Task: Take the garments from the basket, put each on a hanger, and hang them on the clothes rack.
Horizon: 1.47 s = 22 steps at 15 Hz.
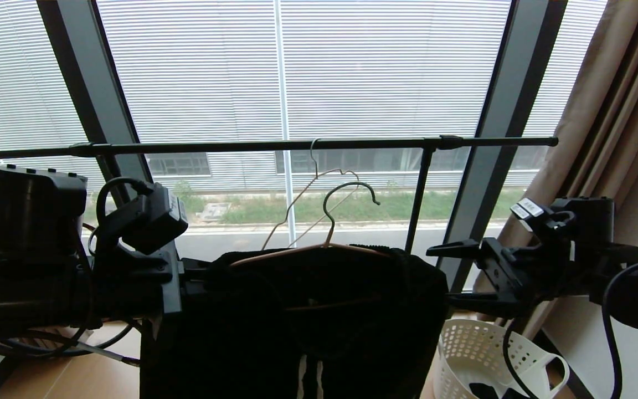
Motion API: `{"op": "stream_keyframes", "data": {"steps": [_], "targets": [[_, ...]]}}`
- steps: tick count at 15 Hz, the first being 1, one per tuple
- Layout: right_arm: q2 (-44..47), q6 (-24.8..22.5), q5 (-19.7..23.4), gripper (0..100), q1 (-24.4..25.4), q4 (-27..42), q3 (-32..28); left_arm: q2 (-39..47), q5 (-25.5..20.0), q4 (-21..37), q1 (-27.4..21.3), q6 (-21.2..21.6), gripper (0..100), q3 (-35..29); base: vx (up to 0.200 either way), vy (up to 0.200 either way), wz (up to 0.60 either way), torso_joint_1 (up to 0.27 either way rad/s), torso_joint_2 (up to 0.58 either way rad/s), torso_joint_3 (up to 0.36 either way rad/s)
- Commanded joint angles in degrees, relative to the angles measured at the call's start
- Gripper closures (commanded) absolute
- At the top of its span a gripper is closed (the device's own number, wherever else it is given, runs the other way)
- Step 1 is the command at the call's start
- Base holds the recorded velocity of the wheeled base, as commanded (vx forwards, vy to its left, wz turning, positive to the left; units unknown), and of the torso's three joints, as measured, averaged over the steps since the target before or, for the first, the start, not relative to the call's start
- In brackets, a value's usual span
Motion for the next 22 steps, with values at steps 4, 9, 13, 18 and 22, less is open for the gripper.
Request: {"op": "stream_keyframes", "data": {"steps": [4,9,13,18,22], "targets": [[8.98,-0.20,-1.28,0,0.07,-7.81,1.08,-0.35,-0.01,-0.04,0.52,-0.02,100,0.00,0.000,0.000,0.00,0.000,0.00,0.000],[13.29,-0.47,-2.16,0,1.74,-8.51,0.99,-0.18,-0.01,-0.48,0.87,-0.02,100,-0.43,0.000,0.000,0.00,0.000,0.00,0.000],[16.01,-1.26,-2.33,0,1.92,-8.51,0.73,-0.27,-0.01,-3.20,0.78,-2.30,100,-0.43,0.000,0.000,0.00,0.000,0.00,0.000],[16.98,-1.26,-3.74,0,1.92,-8.60,0.02,-0.71,-0.01,-3.73,0.52,-3.88,100,-0.43,0.000,0.000,0.00,0.000,0.00,0.000],[16.89,-1.00,-4.27,100,1.56,-8.51,-0.59,-0.97,-0.10,-3.73,0.61,-4.59,100,-0.35,0.000,0.000,0.00,0.000,0.00,0.000]]}}
